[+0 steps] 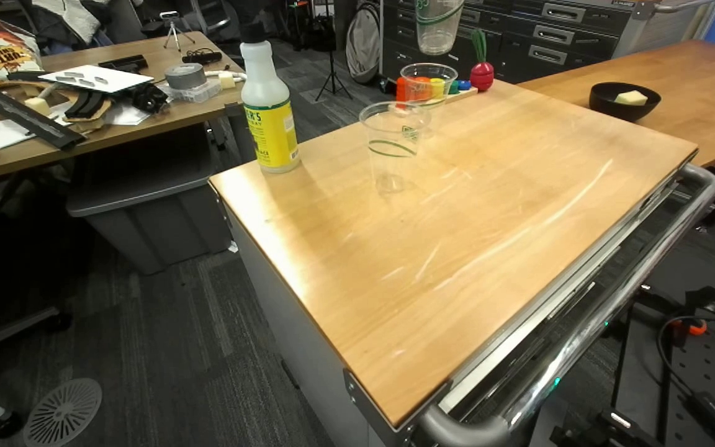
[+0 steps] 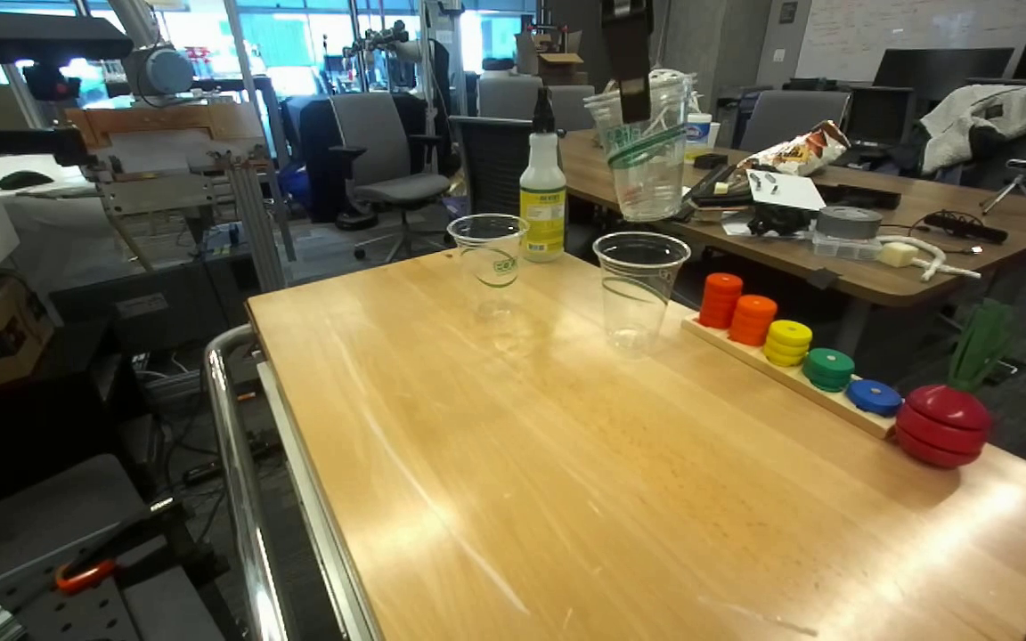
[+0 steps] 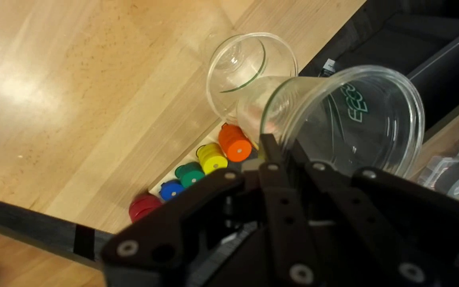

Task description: Stack the cups

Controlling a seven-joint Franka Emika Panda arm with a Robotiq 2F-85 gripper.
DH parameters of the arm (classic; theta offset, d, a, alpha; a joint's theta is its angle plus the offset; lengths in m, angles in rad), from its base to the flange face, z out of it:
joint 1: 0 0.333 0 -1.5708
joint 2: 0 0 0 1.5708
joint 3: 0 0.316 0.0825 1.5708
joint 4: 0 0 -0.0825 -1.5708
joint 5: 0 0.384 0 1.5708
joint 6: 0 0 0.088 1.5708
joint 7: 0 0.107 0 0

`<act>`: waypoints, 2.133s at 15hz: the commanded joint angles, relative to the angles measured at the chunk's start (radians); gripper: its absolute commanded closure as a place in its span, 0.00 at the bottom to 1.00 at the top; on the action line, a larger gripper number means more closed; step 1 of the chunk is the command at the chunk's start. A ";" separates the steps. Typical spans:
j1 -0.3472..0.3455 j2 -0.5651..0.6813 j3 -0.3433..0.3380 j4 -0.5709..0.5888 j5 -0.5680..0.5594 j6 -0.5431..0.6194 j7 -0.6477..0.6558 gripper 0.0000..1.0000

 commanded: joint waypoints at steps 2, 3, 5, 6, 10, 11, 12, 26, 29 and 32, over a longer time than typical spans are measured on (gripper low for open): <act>0.023 0.162 -0.032 0.092 0.139 0.061 -0.077 0.94; 0.022 0.181 -0.034 0.099 0.156 0.061 -0.088 0.94; 0.021 0.206 -0.039 0.107 0.186 0.060 -0.110 0.94; 0.021 0.212 -0.040 0.108 0.196 0.060 -0.118 0.94; 0.023 0.185 -0.044 0.074 0.233 0.054 -0.144 0.94; 0.025 0.179 -0.046 0.068 0.213 0.054 -0.137 0.94; 0.026 0.175 -0.047 0.065 0.197 0.053 -0.132 0.94; 0.022 0.180 -0.070 0.071 0.089 0.053 -0.133 0.31; 0.025 0.188 -0.079 0.091 0.041 0.042 -0.092 0.08; 0.028 0.224 -0.079 0.137 0.052 0.017 -0.061 0.00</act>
